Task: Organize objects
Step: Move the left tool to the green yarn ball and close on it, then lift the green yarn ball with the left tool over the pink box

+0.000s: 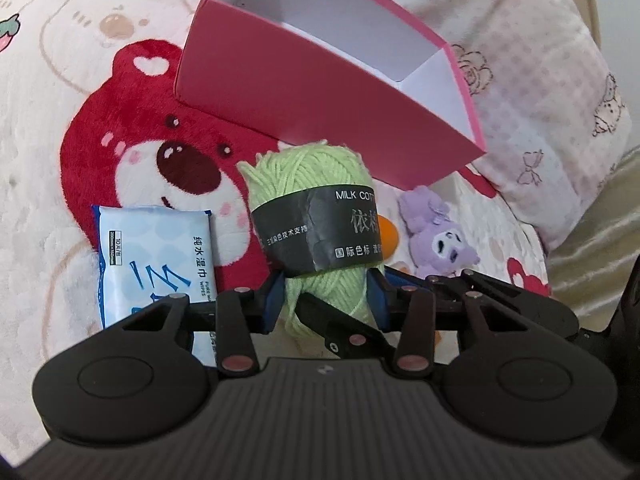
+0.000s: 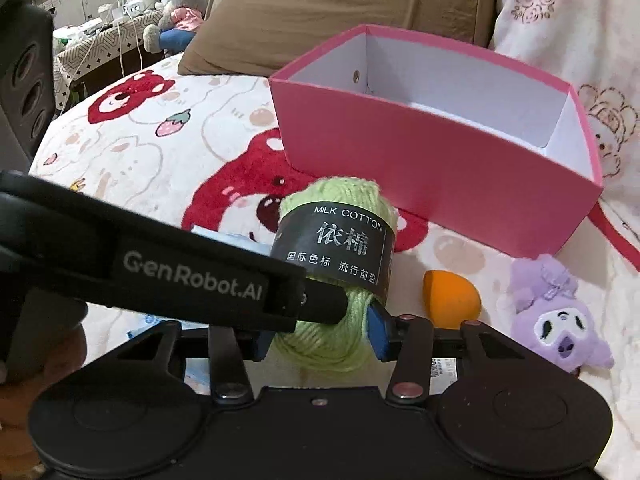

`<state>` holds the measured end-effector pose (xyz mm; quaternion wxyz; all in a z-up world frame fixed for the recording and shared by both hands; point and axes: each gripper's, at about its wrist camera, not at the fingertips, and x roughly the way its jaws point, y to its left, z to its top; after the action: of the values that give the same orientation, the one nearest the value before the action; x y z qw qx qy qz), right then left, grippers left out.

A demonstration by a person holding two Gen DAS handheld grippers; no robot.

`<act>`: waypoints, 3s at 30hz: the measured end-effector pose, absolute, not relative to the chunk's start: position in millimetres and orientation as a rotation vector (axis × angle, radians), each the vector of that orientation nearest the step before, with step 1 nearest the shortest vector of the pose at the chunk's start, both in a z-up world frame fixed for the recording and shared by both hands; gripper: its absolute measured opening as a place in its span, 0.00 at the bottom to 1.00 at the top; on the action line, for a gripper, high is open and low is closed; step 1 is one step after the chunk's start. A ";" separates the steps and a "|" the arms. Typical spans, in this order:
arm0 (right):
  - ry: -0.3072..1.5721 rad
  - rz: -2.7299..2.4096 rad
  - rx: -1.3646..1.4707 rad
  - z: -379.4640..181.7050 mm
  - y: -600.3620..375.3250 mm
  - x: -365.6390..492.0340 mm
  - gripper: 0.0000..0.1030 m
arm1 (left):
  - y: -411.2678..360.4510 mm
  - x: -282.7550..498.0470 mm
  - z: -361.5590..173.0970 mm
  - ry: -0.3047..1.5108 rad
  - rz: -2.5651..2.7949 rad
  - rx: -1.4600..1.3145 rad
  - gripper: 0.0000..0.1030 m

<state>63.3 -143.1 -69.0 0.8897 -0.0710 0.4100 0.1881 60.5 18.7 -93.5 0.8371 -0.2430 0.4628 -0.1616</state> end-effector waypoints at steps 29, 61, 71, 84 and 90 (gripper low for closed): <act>0.676 0.354 -0.058 26.9 -172.7 19.6 0.52 | -8.7 43.0 19.8 0.925 -0.468 -0.337 0.39; 0.643 0.347 0.076 32.2 -255.7 178.1 0.51 | -70.7 243.2 30.6 0.963 -0.480 -0.262 0.39; 0.692 0.249 0.037 -6.5 -252.4 222.9 0.49 | -77.0 285.6 -18.6 0.997 -0.450 -0.321 0.39; 0.752 0.283 -0.191 -28.4 -236.1 246.7 0.40 | -71.3 309.1 -58.2 1.077 -0.442 -0.364 0.35; 0.730 0.359 -0.210 -22.5 -237.3 241.2 0.39 | -72.2 304.1 -70.2 1.052 -0.456 -0.381 0.31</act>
<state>241.2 -237.3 -22.5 0.9130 -0.1022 0.3546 0.1742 304.1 -72.2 -70.2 0.8231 -0.1791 0.4945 -0.2142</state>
